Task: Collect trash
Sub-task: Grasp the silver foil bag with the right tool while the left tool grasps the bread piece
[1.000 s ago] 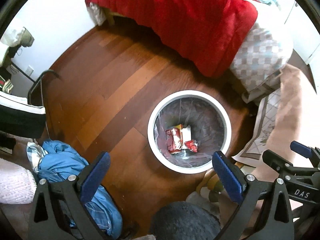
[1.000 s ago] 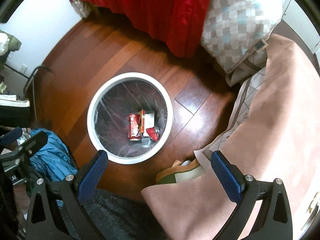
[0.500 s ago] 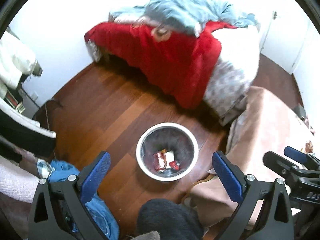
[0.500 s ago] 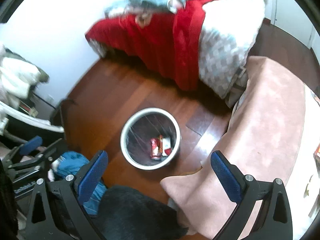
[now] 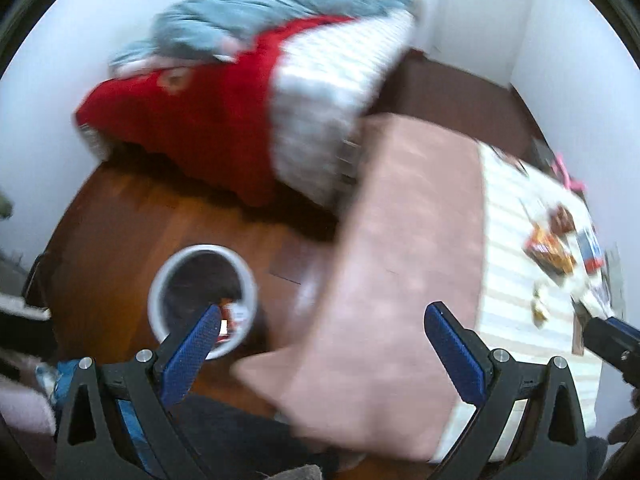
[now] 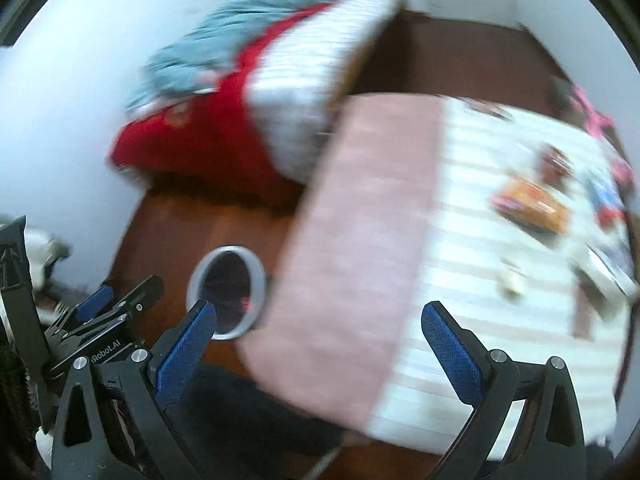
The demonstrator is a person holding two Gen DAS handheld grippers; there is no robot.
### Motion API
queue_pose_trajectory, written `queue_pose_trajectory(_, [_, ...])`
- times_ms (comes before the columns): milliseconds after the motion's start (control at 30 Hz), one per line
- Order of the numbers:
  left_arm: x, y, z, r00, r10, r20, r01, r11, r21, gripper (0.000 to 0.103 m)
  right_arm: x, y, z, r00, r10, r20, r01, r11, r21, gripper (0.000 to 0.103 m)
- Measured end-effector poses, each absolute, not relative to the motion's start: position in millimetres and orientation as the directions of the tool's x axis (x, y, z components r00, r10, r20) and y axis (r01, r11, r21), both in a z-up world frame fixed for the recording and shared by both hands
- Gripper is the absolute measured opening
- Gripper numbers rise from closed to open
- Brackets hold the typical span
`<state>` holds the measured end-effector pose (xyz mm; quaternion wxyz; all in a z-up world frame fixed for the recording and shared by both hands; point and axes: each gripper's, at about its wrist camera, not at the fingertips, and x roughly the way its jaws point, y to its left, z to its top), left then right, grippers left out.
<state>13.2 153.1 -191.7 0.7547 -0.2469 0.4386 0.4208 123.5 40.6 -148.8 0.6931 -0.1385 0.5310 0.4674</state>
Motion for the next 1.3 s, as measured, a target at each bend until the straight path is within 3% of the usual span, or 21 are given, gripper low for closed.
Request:
queue_pose_trajectory(200, [129,114,-243,0.269,0.277,-0.922,-0.77,0.637,-0.033,0.103,250,-43,-190,0.17,0.277,-0.946,-0.695,0.714,0.084,0.103])
queue_pose_trajectory(367, [200,83,-278,0.277,0.118,-0.954,-0.702,0.703,-0.117,0.103,341,-85,-222,0.236,0.096,-0.967,-0.652,0.753,-0.084,0.103])
queue_pose_trajectory(533, [251,58,-300,0.285,0.037,-0.958,-0.639,0.753,-0.16,0.102,400,-105,-250,0.161,0.066,-0.985,-0.66,0.749,-0.058,0.103])
queue_pose_trajectory(600, [263,52,-303,0.28,0.048,-0.959,-0.619,0.772,-0.142,0.093,416,-106,-262,0.13,0.06,-0.99,-0.672,0.739,-0.044,0.103])
queue_pose_trajectory(667, [275,47,-309,0.262,0.06,-0.963,-0.602,0.79,-0.115,0.066,424,-104,-274,0.098,0.06,-0.993,-0.675,0.737,-0.022,0.103])
queue_pose_trajectory(733, [280,42,-312,0.241,0.089,-0.966,-0.593,0.802,-0.074,0.057,428,-99,-286,0.078,0.06,-0.995,-0.682,0.731,-0.009,0.103])
queue_pose_trajectory(767, [281,39,-310,0.251,0.106,-0.962,-0.585,0.808,-0.064,0.041,430,-98,-292,0.069,0.058,-0.996,-0.685,0.728,-0.006,0.103])
queue_pose_trajectory(833, [282,34,-309,0.242,0.141,-0.96,-0.578,0.815,-0.026,0.033,429,-95,-299,0.058,0.068,-0.996,-0.689,0.724,0.009,0.103])
queue_pose_trajectory(900, [280,33,-308,0.253,0.152,-0.955,-0.575,0.818,-0.022,0.027,426,-93,-302,0.057,0.078,-0.995,-0.692,0.722,0.016,0.085])
queue_pose_trajectory(1067, [266,35,-301,0.254,0.192,-0.948,-0.581,0.814,0.009,0.024,413,-93,-302,0.076,0.099,-0.992,-0.696,0.717,0.018,0.055])
queue_pose_trajectory(1300, [251,47,-293,0.274,0.212,-0.938,-0.6,0.8,0.006,0.024,393,-92,-292,0.079,0.15,-0.985,-0.69,0.722,0.054,0.047])
